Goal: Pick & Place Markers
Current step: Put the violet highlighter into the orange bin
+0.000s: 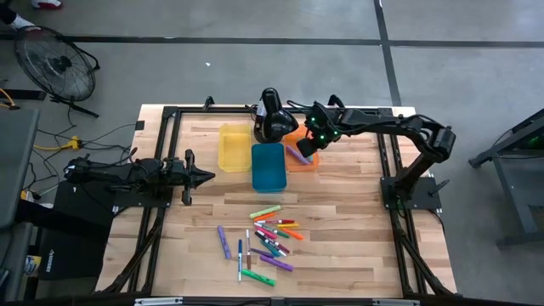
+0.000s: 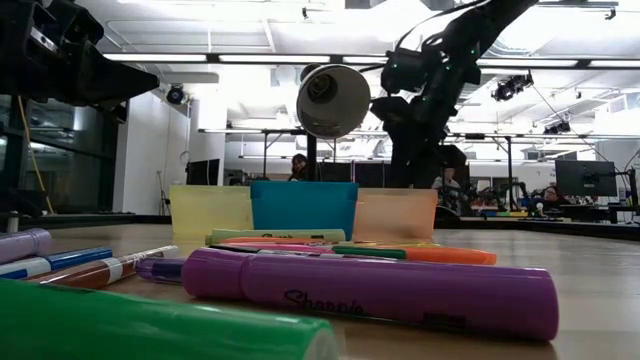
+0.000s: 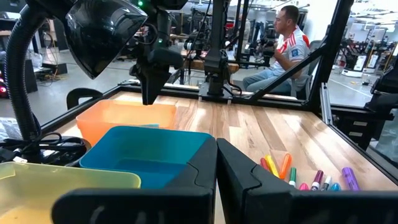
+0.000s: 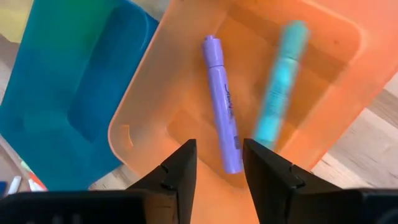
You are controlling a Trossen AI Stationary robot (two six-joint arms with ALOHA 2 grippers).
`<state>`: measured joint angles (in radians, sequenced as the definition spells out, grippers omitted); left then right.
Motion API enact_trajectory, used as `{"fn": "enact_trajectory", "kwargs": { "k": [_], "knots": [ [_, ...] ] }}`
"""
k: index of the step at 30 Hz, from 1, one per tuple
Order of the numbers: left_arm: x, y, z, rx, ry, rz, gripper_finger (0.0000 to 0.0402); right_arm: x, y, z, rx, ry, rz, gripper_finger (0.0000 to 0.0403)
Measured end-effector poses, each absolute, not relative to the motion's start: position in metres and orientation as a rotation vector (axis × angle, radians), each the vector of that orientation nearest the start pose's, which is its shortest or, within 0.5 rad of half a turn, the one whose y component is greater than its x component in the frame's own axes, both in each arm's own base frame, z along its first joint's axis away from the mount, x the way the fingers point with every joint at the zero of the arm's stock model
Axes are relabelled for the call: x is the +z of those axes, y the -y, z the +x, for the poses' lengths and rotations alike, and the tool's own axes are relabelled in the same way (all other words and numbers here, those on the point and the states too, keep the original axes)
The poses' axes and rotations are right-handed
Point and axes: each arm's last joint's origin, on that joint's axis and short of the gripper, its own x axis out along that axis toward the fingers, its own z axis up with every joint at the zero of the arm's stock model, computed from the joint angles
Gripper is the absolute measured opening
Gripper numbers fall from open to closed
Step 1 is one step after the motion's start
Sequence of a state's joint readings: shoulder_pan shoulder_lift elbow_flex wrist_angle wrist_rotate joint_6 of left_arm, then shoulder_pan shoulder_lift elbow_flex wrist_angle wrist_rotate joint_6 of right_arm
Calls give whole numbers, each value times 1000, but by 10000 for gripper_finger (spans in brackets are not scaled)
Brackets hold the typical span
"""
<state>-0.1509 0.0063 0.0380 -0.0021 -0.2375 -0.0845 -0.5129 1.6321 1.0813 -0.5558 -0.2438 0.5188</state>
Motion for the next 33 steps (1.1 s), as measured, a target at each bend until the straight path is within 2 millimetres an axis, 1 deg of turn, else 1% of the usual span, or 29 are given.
{"fn": "enact_trajectory", "kwargs": {
  "k": [3,7,11,14,20,22,25,29,33],
  "knots": [
    [176,8,95,85,32,-90,1,206,152,280,-499,-956,876,125],
    [176,8,95,85,33,-90,1,219,154,272,-479,-921,855,123],
    [176,8,95,85,33,-90,1,237,153,256,-490,-919,814,117],
    [176,8,95,85,33,-90,1,250,147,241,-515,-945,763,111],
    [176,7,95,89,34,-90,1,272,128,219,-581,-977,651,98],
    [176,7,95,88,33,-90,1,277,120,215,-581,-996,618,93],
    [175,9,95,39,20,-87,1,281,108,208,-585,-1040,583,88],
    [173,10,97,1,-10,-79,1,283,92,205,-601,-1099,508,83],
    [168,11,100,-1,-65,-50,1,282,79,208,-579,-1131,446,83]
  ]
}}
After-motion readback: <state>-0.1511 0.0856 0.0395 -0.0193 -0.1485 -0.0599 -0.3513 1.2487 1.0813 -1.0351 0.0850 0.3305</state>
